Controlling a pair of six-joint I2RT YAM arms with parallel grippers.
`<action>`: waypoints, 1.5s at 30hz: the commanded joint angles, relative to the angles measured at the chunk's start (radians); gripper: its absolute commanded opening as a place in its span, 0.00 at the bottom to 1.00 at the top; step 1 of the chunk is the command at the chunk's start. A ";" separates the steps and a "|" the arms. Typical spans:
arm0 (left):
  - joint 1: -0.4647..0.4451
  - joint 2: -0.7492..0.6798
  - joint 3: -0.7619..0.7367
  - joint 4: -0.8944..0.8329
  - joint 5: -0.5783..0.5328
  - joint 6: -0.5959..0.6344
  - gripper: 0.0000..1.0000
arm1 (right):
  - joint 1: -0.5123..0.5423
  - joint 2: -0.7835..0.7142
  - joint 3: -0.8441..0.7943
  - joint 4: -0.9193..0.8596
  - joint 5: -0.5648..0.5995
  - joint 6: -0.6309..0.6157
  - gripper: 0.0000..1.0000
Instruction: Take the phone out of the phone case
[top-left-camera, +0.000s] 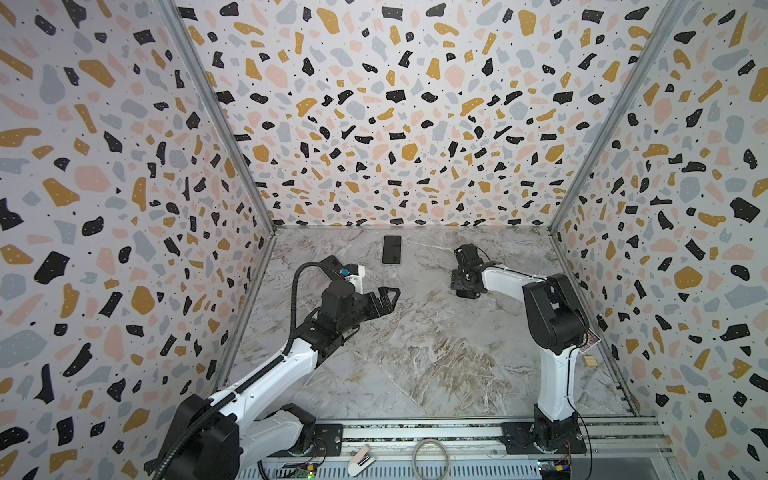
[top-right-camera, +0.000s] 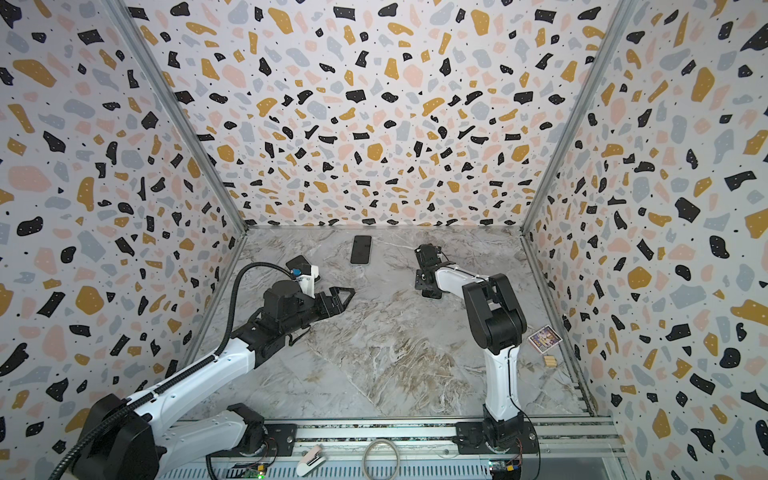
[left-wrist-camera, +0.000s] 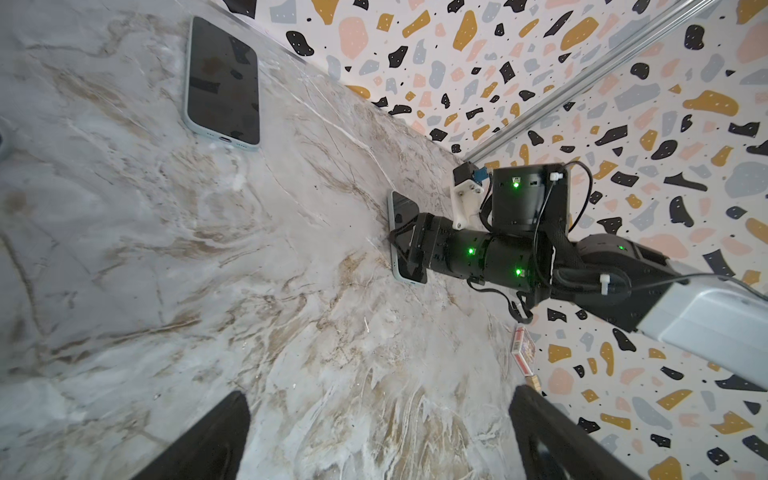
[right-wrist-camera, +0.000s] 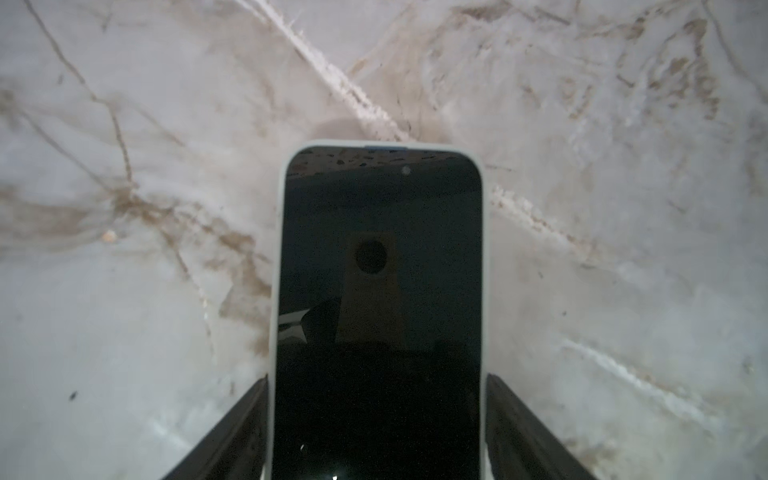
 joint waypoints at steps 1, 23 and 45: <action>-0.005 0.022 -0.003 0.134 0.047 -0.074 1.00 | 0.025 -0.120 -0.031 0.086 0.005 -0.031 0.53; -0.028 0.378 -0.034 0.604 0.154 -0.383 1.00 | 0.216 -0.352 -0.158 0.152 -0.163 -0.146 0.50; -0.031 0.512 -0.018 0.717 0.172 -0.443 0.87 | 0.315 -0.442 -0.206 0.136 -0.295 -0.234 0.49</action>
